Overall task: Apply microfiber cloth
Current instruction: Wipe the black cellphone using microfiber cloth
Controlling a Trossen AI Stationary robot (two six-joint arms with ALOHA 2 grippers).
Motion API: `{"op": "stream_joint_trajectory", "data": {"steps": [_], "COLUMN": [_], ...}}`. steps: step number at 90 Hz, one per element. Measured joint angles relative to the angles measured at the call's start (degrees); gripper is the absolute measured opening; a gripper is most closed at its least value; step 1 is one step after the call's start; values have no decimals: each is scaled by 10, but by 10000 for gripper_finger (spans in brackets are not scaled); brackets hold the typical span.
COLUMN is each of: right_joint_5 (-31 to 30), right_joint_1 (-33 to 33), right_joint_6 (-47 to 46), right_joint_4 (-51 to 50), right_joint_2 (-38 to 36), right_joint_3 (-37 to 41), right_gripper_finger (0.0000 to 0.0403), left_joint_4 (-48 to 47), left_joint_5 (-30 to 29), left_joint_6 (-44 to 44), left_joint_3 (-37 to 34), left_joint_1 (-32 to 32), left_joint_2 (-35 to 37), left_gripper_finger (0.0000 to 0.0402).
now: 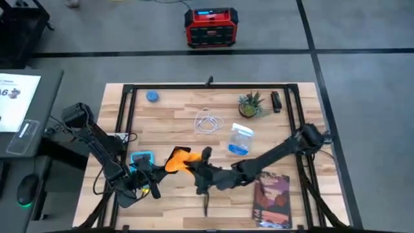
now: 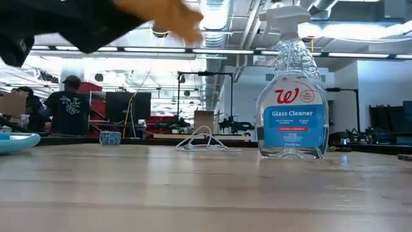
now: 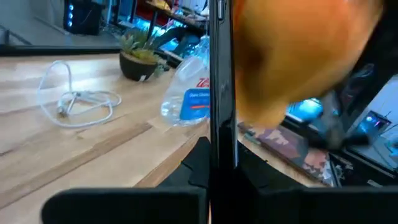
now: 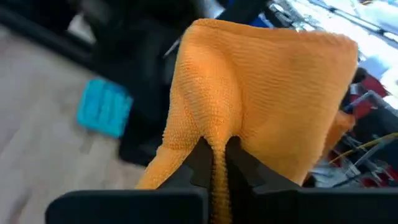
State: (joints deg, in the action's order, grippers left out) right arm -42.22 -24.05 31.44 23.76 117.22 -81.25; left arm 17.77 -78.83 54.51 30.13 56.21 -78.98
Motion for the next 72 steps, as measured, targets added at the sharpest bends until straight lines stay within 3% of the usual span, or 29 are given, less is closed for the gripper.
{"op": "stream_joint_trajectory", "data": {"steps": [9, 17, 31, 36, 42, 55, 72], "right_joint_5": [42, 44, -81, -92, -62, 84, 65], "right_joint_1": [7, 7, 6, 10, 13, 16, 14], "right_joint_6": [12, 38, 47, 46, 46, 17, 16], "right_joint_4": [13, -5, 66, 98, 108, 66, 51], "right_joint_2": [24, 37, 41, 38, 38, 45, 49], "right_joint_3": [-11, -26, -44, -45, -45, -45, -45], "right_gripper_finger": [1, 1, 1, 1, 1, 0, 1], "left_joint_4": [32, 34, 43, 48, 61, 87, 93], "left_joint_5": [1, 11, 14, 14, 16, 45, 51], "left_joint_6": [-40, -52, -52, -52, -65, -106, -113], "left_joint_3": [0, 0, 0, 0, 0, 0, -1], "left_joint_1": [-1, -6, -11, -11, -13, -19, -27], "left_joint_2": [0, 0, 0, 0, 0, 0, 0], "left_gripper_finger": [6, 6, 6, 6, 6, 6, 6]}}
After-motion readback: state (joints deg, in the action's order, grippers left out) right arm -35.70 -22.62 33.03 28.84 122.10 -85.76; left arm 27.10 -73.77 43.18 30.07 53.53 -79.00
